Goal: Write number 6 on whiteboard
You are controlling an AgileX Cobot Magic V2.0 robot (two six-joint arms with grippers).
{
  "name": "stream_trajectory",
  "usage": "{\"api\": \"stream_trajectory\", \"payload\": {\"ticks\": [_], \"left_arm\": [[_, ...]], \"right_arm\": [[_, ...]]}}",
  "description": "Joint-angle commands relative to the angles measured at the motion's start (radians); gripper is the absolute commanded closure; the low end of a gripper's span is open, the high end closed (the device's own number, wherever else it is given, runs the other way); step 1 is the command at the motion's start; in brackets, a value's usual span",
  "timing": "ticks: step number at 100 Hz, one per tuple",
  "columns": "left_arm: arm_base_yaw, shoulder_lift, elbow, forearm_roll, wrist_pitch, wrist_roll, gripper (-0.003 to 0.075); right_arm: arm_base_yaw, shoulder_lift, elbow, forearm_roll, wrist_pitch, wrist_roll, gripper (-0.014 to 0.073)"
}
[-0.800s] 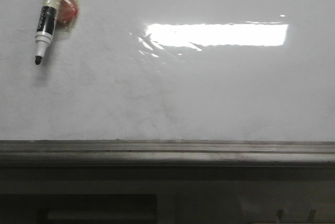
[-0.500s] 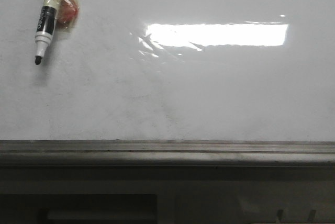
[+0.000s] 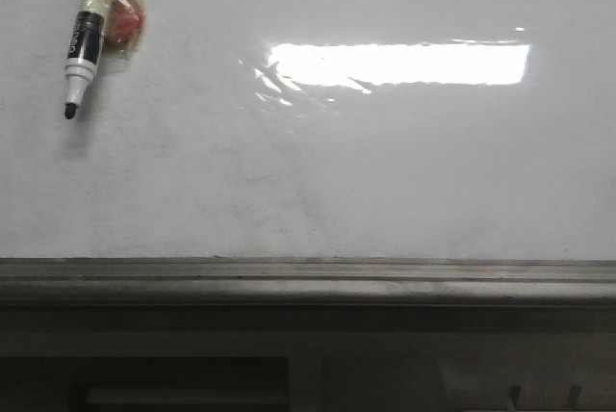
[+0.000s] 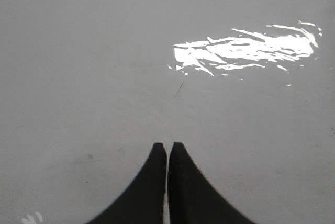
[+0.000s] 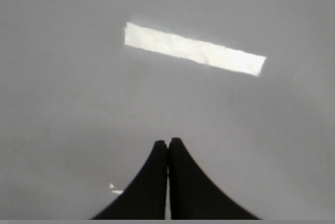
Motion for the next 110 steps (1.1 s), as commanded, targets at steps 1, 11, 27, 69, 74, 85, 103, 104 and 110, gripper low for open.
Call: {"api": "stream_trajectory", "payload": {"ticks": [1, 11, 27, 69, 74, 85, 103, 104, 110], "left_arm": [[-0.001, -0.032, 0.051, -0.008, -0.073, -0.005, 0.074], [-0.001, -0.032, 0.051, -0.008, -0.073, -0.005, 0.074], [-0.001, -0.032, 0.051, -0.013, -0.073, -0.005, 0.074], [-0.001, -0.032, 0.049, -0.594, -0.071, -0.005, 0.0741], [-0.001, -0.032, 0.049, -0.686, -0.071, -0.005, 0.0741], [-0.001, -0.032, 0.035, -0.78, -0.069, -0.005, 0.0741], [-0.001, -0.011, -0.077, -0.745, 0.035, 0.004, 0.0741], [-0.001, -0.003, -0.083, -0.738, 0.043, 0.004, 0.0741], [-0.001, 0.035, -0.149, -0.651, 0.136, 0.004, 0.0741]], "right_arm": [[-0.007, -0.02, 0.023, -0.01, -0.079, 0.0, 0.0638], [-0.007, -0.02, 0.023, -0.01, -0.079, 0.0, 0.0638], [-0.007, -0.02, 0.023, -0.008, -0.079, 0.0, 0.0638], [-0.007, -0.02, 0.023, 0.532, -0.099, 0.0, 0.0638], [-0.007, -0.02, 0.023, 0.608, -0.102, 0.0, 0.0638], [-0.007, -0.02, 0.002, 0.701, -0.08, 0.0, 0.0638], [-0.007, 0.014, -0.111, 0.662, 0.102, 0.0, 0.0638], [-0.007, 0.018, -0.129, 0.654, 0.112, 0.0, 0.0638], [-0.007, 0.069, -0.181, 0.622, 0.197, 0.0, 0.0638]]}}
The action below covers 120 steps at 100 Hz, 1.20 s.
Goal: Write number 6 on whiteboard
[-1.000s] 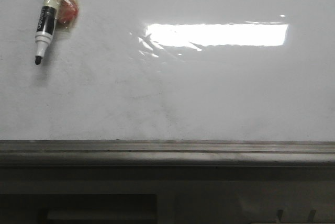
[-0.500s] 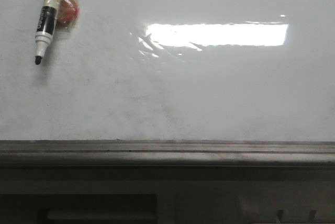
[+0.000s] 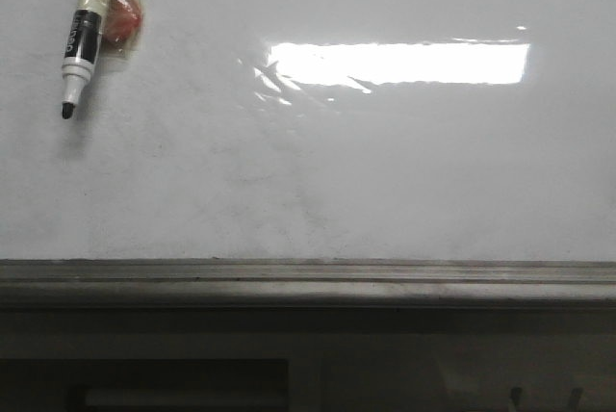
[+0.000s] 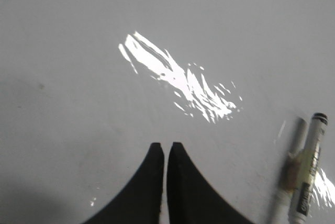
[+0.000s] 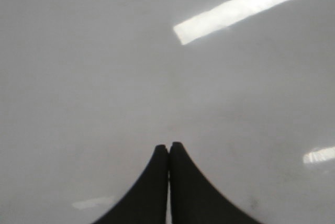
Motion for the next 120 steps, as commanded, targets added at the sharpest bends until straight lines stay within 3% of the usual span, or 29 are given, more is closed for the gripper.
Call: {"api": "stream_trajectory", "payload": {"ticks": [1, 16, 35, 44, 49, 54, 65, 74, 102, 120], "left_arm": [[-0.001, 0.047, -0.111, 0.089, 0.066, 0.006, 0.0741], [-0.001, 0.214, -0.282, 0.263, 0.301, 0.006, 0.0741], [-0.016, 0.403, -0.445, 0.25, 0.456, 0.16, 0.074], [-0.064, 0.455, -0.477, 0.209, 0.456, 0.165, 0.0734], [-0.093, 0.479, -0.493, 0.191, 0.46, 0.214, 0.0702], [-0.12, 0.502, -0.5, 0.172, 0.46, 0.251, 0.0636], [-0.172, 0.551, -0.504, 0.12, 0.456, 0.262, 0.0405], [-0.201, 0.593, -0.504, 0.069, 0.427, 0.286, 0.0265], [-0.305, 0.747, -0.507, -0.16, 0.258, 0.507, 0.0272], [-0.41, 0.865, -0.517, -0.192, 0.14, 0.553, 0.0272]], "right_arm": [[-0.007, 0.071, -0.114, -0.048, 0.054, -0.003, 0.0637], [-0.007, 0.268, -0.262, -0.145, 0.26, -0.003, 0.0638], [-0.007, 0.457, -0.393, -0.147, 0.37, -0.003, 0.0638], [-0.005, 0.495, -0.43, -0.141, 0.39, -0.028, 0.0623], [-0.003, 0.503, -0.445, -0.131, 0.398, -0.038, 0.0568], [-0.004, 0.505, -0.453, -0.125, 0.4, -0.039, 0.0481], [-0.004, 0.505, -0.457, -0.111, 0.4, -0.039, 0.0225], [-0.004, 0.505, -0.457, -0.112, 0.4, -0.04, 0.0139], [-0.004, 0.505, -0.457, -0.112, 0.4, -0.04, 0.0138], [-0.004, 0.505, -0.457, -0.112, 0.392, -0.055, 0.0138]]}}
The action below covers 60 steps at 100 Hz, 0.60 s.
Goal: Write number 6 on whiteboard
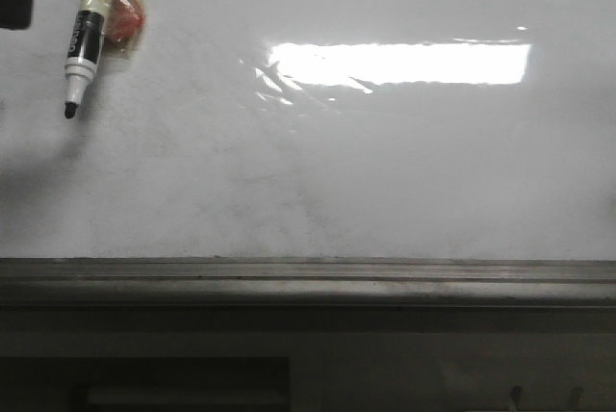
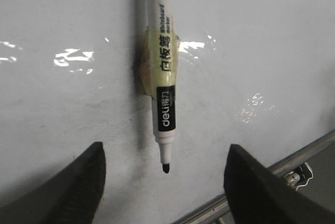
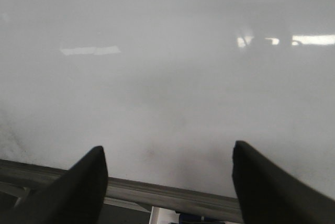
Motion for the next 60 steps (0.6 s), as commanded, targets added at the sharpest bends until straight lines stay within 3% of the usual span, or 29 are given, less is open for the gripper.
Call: {"api": "stream_trajectory", "payload": {"ticks": [1, 22, 39, 60], "left_arm": [[-0.058, 0.051, -0.046, -0.048, -0.109, 0.025, 0.0272], [-0.143, 0.168, -0.071, -0.025, -0.3, 0.025, 0.0272], [-0.145, 0.231, -0.073, -0.021, -0.349, 0.025, 0.0286], [-0.145, 0.263, -0.073, 0.005, -0.356, 0.025, 0.0433]], "right_arm": [[-0.004, 0.012, -0.035, 0.02, -0.06, -0.019, 0.0138], [-0.004, 0.012, -0.035, 0.02, -0.071, -0.019, 0.0138], [-0.004, 0.012, -0.035, 0.02, -0.079, -0.019, 0.0138], [-0.004, 0.012, -0.035, 0.02, -0.093, -0.019, 0.0138]]}}
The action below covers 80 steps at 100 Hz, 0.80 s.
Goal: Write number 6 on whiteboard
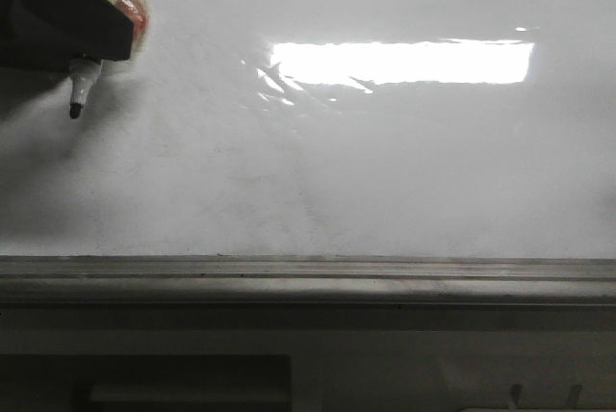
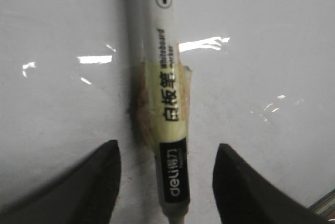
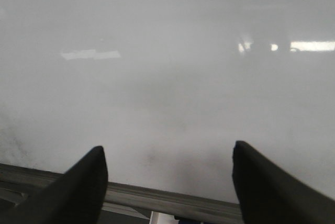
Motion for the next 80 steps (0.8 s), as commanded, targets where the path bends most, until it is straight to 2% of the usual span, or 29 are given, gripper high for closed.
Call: {"api": "stream_trajectory", "payload": {"ticks": [1, 9, 19, 40, 52, 57, 67, 80], "left_arm": [[0.002, 0.025, -0.019, 0.007, -0.081, 0.004, 0.0449], [0.002, 0.025, -0.019, 0.011, -0.081, 0.004, 0.0558], [0.002, 0.025, -0.019, 0.014, -0.076, 0.004, 0.0743], [0.002, 0.001, -0.019, 0.045, -0.065, 0.006, 0.0741], [0.002, -0.06, -0.019, 0.129, 0.01, 0.006, 0.0741], [0.002, -0.096, -0.019, 0.166, 0.063, 0.006, 0.0741], [-0.008, -0.153, -0.019, 0.229, 0.185, 0.006, 0.0741], [-0.069, -0.191, -0.019, 0.266, 0.262, 0.006, 0.0741]], "right_arm": [[-0.004, 0.012, -0.035, 0.02, -0.072, -0.013, 0.0138], [-0.004, 0.012, -0.035, 0.02, -0.073, -0.013, 0.0138], [-0.004, 0.012, -0.035, 0.02, -0.073, -0.013, 0.0138], [-0.004, 0.012, -0.035, 0.02, -0.071, -0.013, 0.0138], [-0.004, 0.02, -0.041, 0.033, -0.038, -0.03, 0.0139], [-0.004, 0.037, -0.052, 0.082, -0.003, -0.091, 0.0138], [-0.004, 0.094, -0.084, 0.268, 0.078, -0.259, 0.0138], [-0.004, 0.212, -0.156, 0.488, 0.21, -0.461, 0.0138]]}}
